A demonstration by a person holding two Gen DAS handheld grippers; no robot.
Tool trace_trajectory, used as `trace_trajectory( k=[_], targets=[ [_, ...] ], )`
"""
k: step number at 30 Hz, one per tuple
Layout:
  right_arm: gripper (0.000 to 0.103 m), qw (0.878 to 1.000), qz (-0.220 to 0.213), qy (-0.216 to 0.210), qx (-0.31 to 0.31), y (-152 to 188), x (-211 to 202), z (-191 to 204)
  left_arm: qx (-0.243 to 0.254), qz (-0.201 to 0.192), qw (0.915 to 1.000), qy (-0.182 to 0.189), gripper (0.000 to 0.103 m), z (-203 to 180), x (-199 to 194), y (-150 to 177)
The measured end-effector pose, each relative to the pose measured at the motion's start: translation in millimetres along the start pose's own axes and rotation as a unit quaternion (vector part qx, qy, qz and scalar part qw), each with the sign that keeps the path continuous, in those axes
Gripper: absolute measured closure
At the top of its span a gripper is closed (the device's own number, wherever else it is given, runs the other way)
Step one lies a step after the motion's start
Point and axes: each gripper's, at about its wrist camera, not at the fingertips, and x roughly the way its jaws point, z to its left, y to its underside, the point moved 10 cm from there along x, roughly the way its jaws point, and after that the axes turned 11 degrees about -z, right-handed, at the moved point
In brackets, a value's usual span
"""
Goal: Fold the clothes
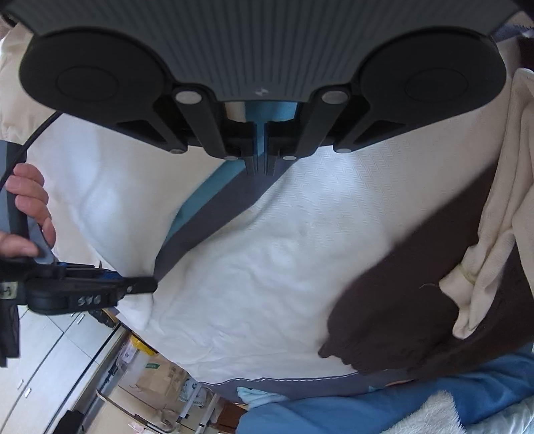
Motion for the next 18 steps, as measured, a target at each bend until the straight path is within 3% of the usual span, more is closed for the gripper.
trace_trajectory(
  k=[4, 8, 13, 18],
  targets=[
    [0.059, 0.998, -0.046, -0.038, 0.028, -16.3, -36.2, 14.9, -0.010, 0.000, 0.9998, 0.015, 0.098, 0.2, -2.7, -1.4],
    [0.052, 0.996, -0.072, -0.051, 0.016, -15.8, -88.6, 19.4, 0.002, -0.016, 0.9990, 0.042, 0.097, -13.8, -10.2, -5.0],
    [0.049, 0.997, -0.069, -0.015, 0.022, 22.3, -152.0, -19.3, 0.081, -0.038, 0.9943, 0.058, 0.093, -44.2, -25.1, -1.3],
    [0.046, 0.991, -0.077, 0.066, 0.085, 66.6, -205.5, -94.4, 0.183, -0.023, 0.9801, 0.074, 0.068, -79.1, -22.0, 17.9]
  ],
)
